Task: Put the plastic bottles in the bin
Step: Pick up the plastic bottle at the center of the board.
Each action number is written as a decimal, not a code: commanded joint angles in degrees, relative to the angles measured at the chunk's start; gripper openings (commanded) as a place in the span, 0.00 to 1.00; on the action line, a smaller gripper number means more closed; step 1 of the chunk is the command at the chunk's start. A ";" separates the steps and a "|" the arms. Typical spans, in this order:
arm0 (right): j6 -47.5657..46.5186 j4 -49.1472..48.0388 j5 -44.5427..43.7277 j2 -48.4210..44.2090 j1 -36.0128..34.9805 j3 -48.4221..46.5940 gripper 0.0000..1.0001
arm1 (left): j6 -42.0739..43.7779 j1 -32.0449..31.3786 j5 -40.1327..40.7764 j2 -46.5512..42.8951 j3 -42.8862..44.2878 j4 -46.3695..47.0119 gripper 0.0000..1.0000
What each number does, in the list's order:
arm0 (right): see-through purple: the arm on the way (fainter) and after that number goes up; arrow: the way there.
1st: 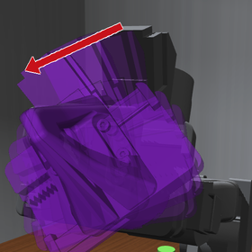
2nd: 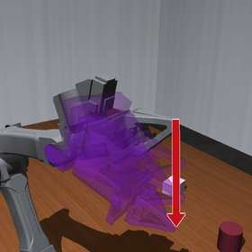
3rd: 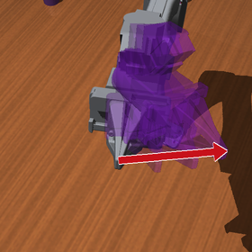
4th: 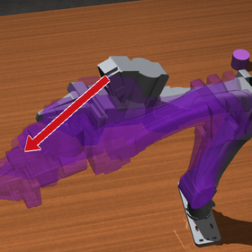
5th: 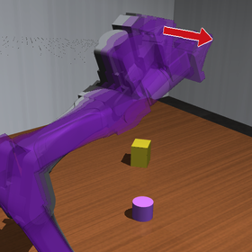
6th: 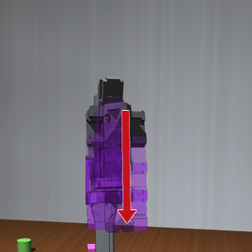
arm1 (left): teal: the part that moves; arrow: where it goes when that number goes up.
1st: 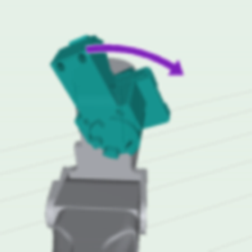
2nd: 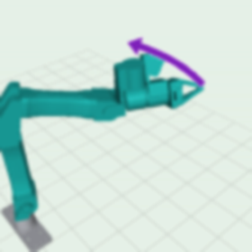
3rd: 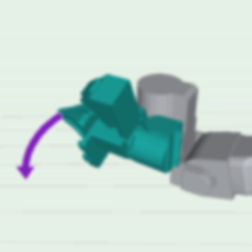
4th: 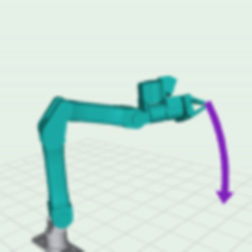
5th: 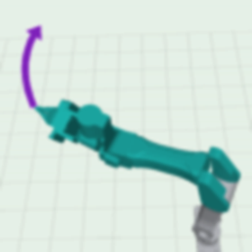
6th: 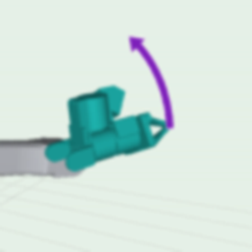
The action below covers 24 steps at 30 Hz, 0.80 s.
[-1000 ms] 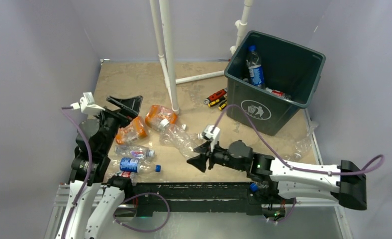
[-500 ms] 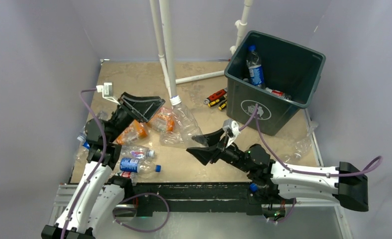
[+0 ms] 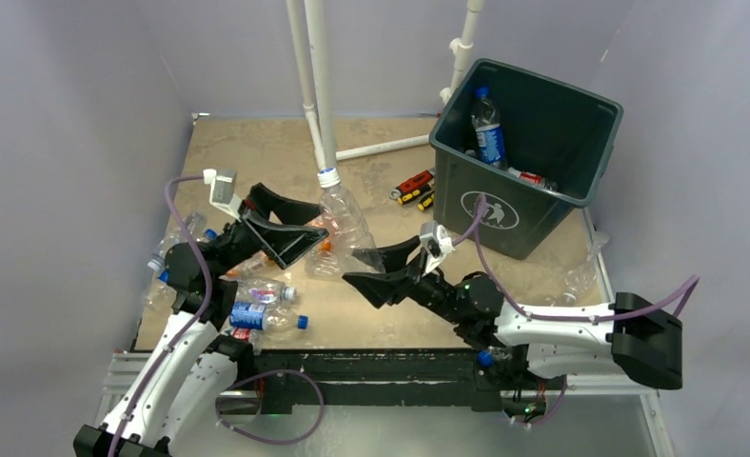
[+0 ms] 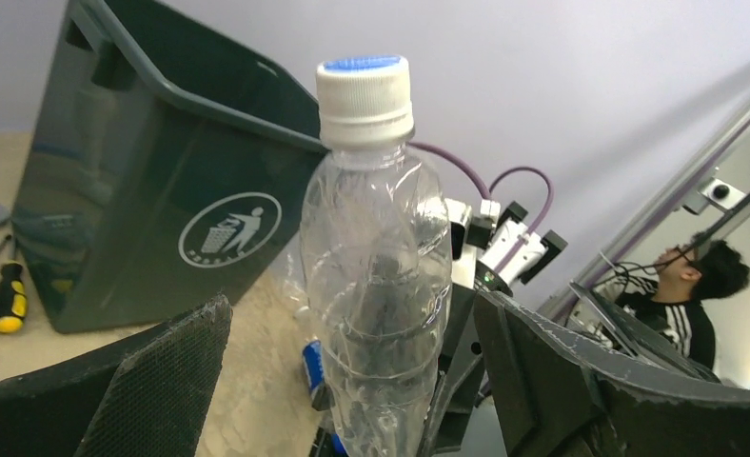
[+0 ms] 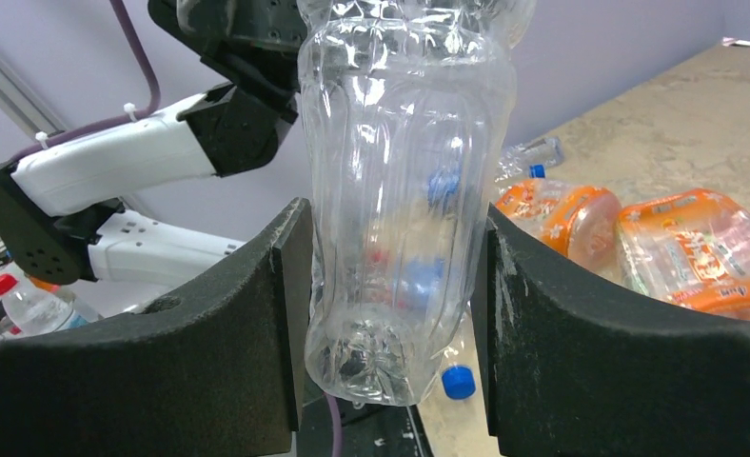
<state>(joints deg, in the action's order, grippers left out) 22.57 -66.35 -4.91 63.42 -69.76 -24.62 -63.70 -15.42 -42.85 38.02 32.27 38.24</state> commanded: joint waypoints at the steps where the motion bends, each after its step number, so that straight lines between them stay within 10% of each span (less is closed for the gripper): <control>1: 0.08 -6.69 2.97 2.67 -0.49 -4.79 0.43 | 3.59 -2.93 -1.89 0.56 -0.07 -0.89 0.99; 12: -2.56 -1.40 1.60 7.16 -2.82 -8.51 0.44 | 8.09 -14.33 4.05 2.47 -1.07 -1.75 0.93; 19: -3.08 2.05 0.56 7.41 -3.90 -8.99 0.49 | 9.31 -18.78 6.82 3.84 -2.26 1.48 0.65; 24: -3.21 8.32 -1.84 3.98 -3.91 -9.17 0.76 | 11.10 -19.20 7.06 3.20 -1.52 0.08 0.41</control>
<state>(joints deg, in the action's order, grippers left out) 20.32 -61.91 -5.02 70.35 -73.28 -31.70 -55.42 -33.65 -36.77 41.78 30.26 37.17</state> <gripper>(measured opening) 0.668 0.516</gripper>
